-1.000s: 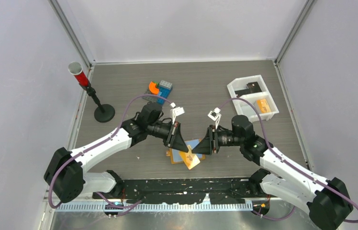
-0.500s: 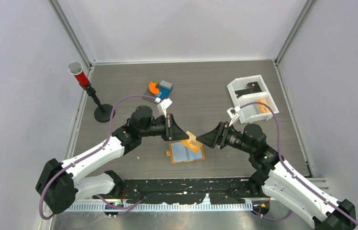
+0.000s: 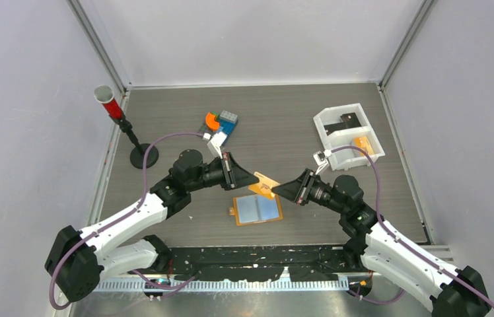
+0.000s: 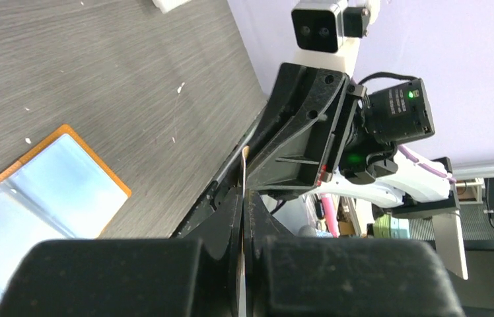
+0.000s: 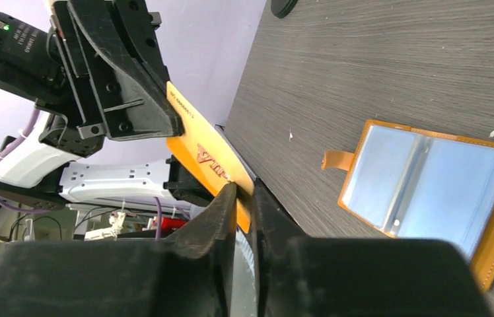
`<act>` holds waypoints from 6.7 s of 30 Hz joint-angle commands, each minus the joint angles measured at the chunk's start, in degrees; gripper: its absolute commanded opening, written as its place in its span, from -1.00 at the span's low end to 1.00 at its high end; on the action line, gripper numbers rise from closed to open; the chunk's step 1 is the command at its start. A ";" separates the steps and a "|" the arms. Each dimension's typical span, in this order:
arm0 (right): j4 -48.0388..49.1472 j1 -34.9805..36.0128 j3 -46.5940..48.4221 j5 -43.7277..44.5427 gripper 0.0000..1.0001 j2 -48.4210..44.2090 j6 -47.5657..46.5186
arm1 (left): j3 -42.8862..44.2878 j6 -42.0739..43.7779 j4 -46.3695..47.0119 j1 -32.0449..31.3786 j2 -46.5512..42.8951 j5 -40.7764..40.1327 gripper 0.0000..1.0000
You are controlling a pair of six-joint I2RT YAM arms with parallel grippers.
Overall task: Take the credit cards out of the card holder
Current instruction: Place the credit card in the storage box, then remove the credit card from the card holder.
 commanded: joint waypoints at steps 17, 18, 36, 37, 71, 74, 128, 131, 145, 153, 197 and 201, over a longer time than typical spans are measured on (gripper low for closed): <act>-2.14 -5.58 5.94 -2.02 -0.89 0.51 -5.60 | -0.21 7.80 -7.88 -0.23 -6.39 -5.25 0.98; -3.27 -6.48 7.36 -2.41 -0.89 0.50 -6.34 | 0.18 9.00 -9.68 -0.23 -6.75 -5.66 0.99; -23.40 -41.49 20.92 -5.85 -0.90 14.48 -22.75 | 13.05 34.34 -44.53 -0.23 -3.46 -5.32 0.99; -23.83 -42.89 21.30 -5.01 -0.89 14.78 -23.27 | 12.66 34.64 -44.62 -0.23 -3.63 -4.97 0.99; -16.01 -66.75 30.15 -2.81 -0.89 42.19 -22.98 | 12.09 34.20 -44.51 -0.25 -2.50 -2.66 0.99; -14.52 -67.38 30.16 -4.44 -0.90 42.63 -22.21 | 12.16 34.28 -44.41 -0.23 -2.40 -2.64 0.99; -9.81 -68.10 23.65 5.73 -0.50 42.58 -11.36 | 13.11 34.46 -45.75 -0.23 -2.38 -3.01 0.99; -10.19 -68.11 23.86 6.03 -0.50 42.29 -11.26 | 13.06 34.46 -46.07 -0.23 -2.59 -3.69 0.99; -14.44 -68.11 25.89 7.63 -0.49 39.72 -12.38 | 12.18 32.98 -47.55 -0.23 -3.89 -7.90 0.99; -20.26 -66.09 27.48 7.34 -0.45 35.25 -16.28 | 11.09 31.62 -48.95 -0.23 -1.65 -13.58 0.98; -26.71 13.57 19.89 33.37 0.41 24.33 -12.91 | 1.14 27.07 -30.15 -0.23 15.39 -12.14 -1.00; -25.09 16.98 22.05 34.22 0.49 29.75 -13.55 | -0.27 25.19 -27.67 -0.23 12.45 -9.49 -1.00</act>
